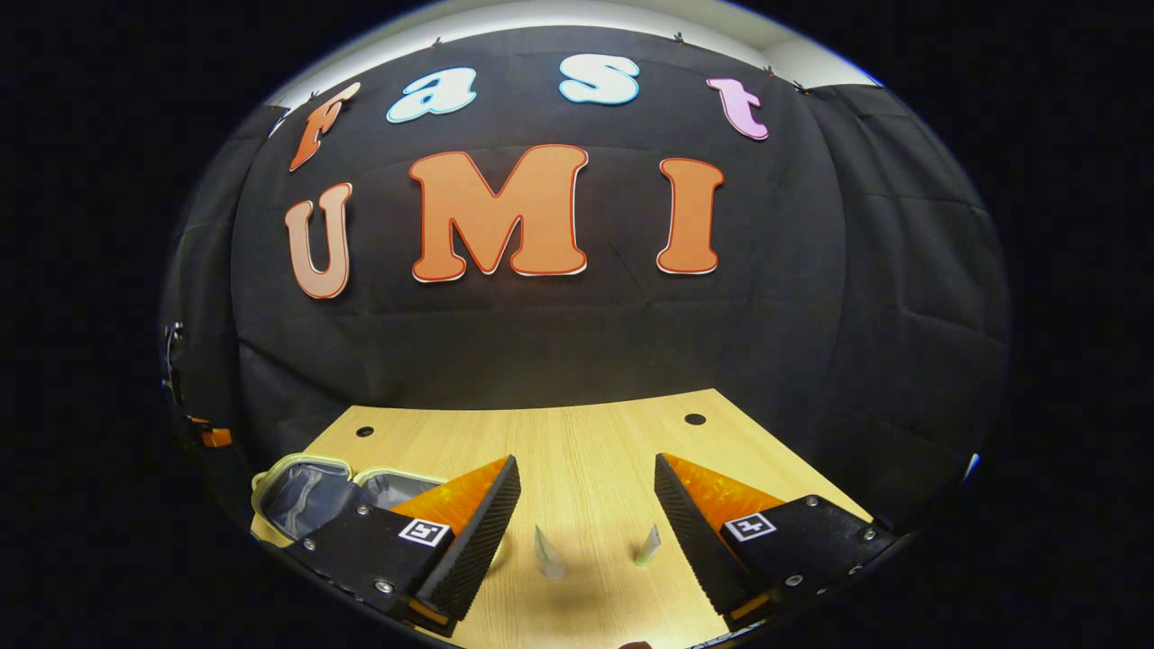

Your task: First open the suitcase, pack the skin care products into it, and then close the suitcase.

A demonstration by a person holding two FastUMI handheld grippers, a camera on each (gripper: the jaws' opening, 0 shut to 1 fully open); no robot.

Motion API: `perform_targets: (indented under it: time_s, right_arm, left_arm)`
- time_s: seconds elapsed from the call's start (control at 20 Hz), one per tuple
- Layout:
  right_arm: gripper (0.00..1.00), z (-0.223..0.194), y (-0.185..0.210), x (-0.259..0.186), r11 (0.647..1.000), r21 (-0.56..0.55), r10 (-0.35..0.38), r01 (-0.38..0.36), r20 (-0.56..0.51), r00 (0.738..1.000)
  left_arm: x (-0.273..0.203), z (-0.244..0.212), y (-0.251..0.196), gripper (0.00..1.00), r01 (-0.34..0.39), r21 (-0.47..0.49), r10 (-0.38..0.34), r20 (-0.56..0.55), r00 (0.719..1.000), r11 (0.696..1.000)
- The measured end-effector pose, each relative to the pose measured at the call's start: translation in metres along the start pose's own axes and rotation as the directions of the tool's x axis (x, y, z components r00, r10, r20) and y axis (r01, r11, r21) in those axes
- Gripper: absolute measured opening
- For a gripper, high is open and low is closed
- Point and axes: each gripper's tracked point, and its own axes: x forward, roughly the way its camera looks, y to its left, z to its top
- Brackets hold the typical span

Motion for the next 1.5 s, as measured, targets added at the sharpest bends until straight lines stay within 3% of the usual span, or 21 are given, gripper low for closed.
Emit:
perform_targets:
  time_s: [0.35, 0.45, 0.65, 0.95, 1.25, 1.5]
  right_arm:
    - [0.95, -0.008, -0.058, 0.014, 0.999, -0.034, 0.041, -0.041, -0.010, 0.999]
    - [0.95, -0.014, -0.076, 0.021, 0.997, -0.036, 0.060, -0.061, -0.025, 0.998]
    - [0.95, -0.029, -0.113, 0.035, 0.993, -0.067, 0.093, -0.097, -0.056, 0.994]
    - [0.95, -0.056, -0.168, 0.051, 0.991, -0.097, 0.088, -0.096, -0.086, 0.992]
    - [0.95, -0.088, -0.211, 0.057, 0.993, -0.089, 0.058, -0.071, -0.147, 0.987]
    - [0.95, -0.102, -0.232, 0.063, 0.994, -0.100, 0.032, -0.050, -0.178, 0.984]
  left_arm:
    - [-0.055, 0.051, -0.156, 0.97, 0.098, -0.039, -0.092, 0.138, 0.986, 0.994]
    - [-0.065, 0.047, -0.208, 0.97, 0.111, -0.057, -0.102, 0.147, 0.984, 0.992]
    - [-0.083, 0.031, -0.323, 0.98, 0.206, -0.133, -0.187, 0.143, 0.972, 0.969]
    - [-0.081, 0.001, -0.456, 0.97, 0.300, -0.091, -0.288, 0.128, 0.949, 0.950]
    - [-0.063, -0.043, -0.542, 0.98, 0.345, -0.015, -0.342, 0.083, 0.936, 0.939]
    - [-0.050, -0.093, -0.581, 0.98, 0.341, 0.084, -0.345, 0.049, 0.937, 0.936]
